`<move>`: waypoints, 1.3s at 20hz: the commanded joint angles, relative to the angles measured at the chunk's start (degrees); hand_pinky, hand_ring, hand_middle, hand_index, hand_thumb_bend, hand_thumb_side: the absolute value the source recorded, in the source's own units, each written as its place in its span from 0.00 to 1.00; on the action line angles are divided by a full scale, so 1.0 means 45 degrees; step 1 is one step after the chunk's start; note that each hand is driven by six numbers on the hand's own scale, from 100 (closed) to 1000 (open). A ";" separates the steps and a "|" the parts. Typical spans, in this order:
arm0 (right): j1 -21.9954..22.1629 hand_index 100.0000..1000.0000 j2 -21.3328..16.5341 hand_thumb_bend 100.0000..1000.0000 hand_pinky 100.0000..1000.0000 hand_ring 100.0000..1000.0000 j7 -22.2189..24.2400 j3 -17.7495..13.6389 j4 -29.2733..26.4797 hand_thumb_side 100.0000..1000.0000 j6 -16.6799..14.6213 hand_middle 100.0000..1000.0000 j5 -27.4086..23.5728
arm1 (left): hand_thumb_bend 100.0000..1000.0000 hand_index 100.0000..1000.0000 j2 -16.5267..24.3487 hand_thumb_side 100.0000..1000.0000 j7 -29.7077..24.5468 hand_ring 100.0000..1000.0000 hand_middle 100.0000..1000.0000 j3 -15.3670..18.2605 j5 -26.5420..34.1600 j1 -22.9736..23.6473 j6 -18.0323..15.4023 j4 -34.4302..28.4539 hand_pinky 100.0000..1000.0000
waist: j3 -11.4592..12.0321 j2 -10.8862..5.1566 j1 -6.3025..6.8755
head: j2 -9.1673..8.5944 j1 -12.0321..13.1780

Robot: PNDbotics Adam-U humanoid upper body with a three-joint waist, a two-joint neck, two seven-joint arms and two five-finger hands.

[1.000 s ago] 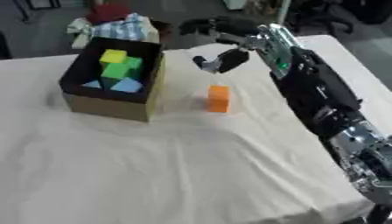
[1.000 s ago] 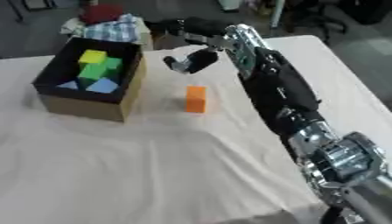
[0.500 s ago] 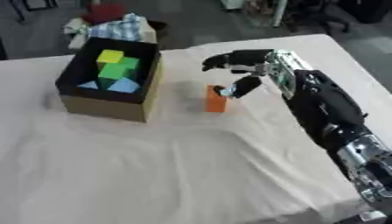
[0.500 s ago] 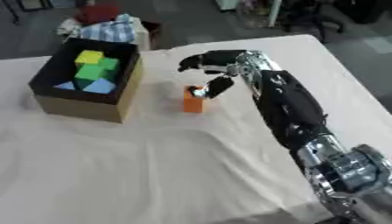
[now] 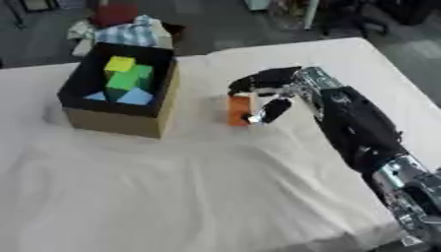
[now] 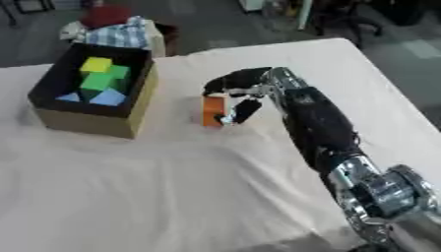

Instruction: Pick up objects on the table and place them in the box.

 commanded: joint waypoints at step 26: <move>-0.1816 0.96 0.0094 0.00 0.76 0.68 -0.1249 -0.0542 -0.1717 0.00 0.0129 0.46 -0.4032 | 0.00 0.87 0.0214 0.76 -0.0144 0.56 0.56 -0.0042 0.0008 -0.0138 -0.0030 -0.0099 0.84 | 0.0479 -0.0295 -0.0172 | -0.0042 -0.0228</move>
